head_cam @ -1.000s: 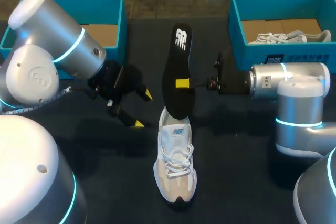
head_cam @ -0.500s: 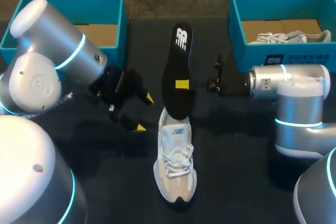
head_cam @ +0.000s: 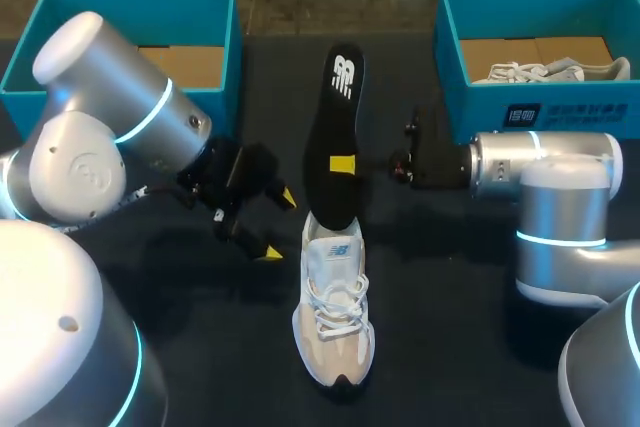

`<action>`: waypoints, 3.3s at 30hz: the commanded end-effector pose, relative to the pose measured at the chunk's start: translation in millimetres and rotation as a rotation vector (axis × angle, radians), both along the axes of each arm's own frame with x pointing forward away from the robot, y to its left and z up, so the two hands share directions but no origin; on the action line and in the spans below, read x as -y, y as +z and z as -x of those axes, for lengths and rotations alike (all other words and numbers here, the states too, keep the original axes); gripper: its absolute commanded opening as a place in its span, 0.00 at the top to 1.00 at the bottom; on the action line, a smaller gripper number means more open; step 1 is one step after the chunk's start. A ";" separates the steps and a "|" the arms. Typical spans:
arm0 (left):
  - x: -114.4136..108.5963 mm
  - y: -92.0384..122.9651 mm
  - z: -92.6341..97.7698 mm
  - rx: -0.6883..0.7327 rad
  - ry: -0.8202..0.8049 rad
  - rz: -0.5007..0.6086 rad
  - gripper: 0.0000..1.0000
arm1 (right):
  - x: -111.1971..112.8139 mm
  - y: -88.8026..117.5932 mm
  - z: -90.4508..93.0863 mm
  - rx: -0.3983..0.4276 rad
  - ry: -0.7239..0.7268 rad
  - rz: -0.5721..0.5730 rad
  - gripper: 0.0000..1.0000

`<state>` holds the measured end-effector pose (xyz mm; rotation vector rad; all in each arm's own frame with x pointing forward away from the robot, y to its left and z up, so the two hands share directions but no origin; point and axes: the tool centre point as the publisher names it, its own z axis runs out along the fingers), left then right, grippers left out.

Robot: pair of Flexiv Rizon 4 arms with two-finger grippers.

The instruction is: Take the shoe out of the shoebox, open the shoe tongue, remove and reinsert the insole, then place the shoe into the shoebox

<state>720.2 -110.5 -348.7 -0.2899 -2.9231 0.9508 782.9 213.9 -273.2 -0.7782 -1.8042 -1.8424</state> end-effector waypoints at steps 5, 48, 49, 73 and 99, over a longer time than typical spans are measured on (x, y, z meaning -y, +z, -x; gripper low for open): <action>1.6 -1.5 -1.5 -0.002 -0.001 -0.002 0.00 | -6.9 -9.9 4.7 0.023 -0.031 -0.015 1.00; 1.6 -1.5 -1.5 -0.002 -0.001 -0.002 0.00 | -2.0 -52.2 29.8 0.044 -0.011 -0.030 1.00; 1.6 -1.5 -1.5 -0.002 -0.001 -0.002 0.00 | -2.0 -53.2 31.0 0.042 -0.011 -0.030 1.00; 1.6 -1.5 -1.5 -0.002 -0.001 -0.002 0.00 | -6.1 -84.2 67.0 -0.099 0.051 0.013 1.00; 0.2 -6.0 -0.3 -0.007 0.035 -0.037 0.00 | -8.5 -66.9 67.8 -0.048 0.118 0.019 0.73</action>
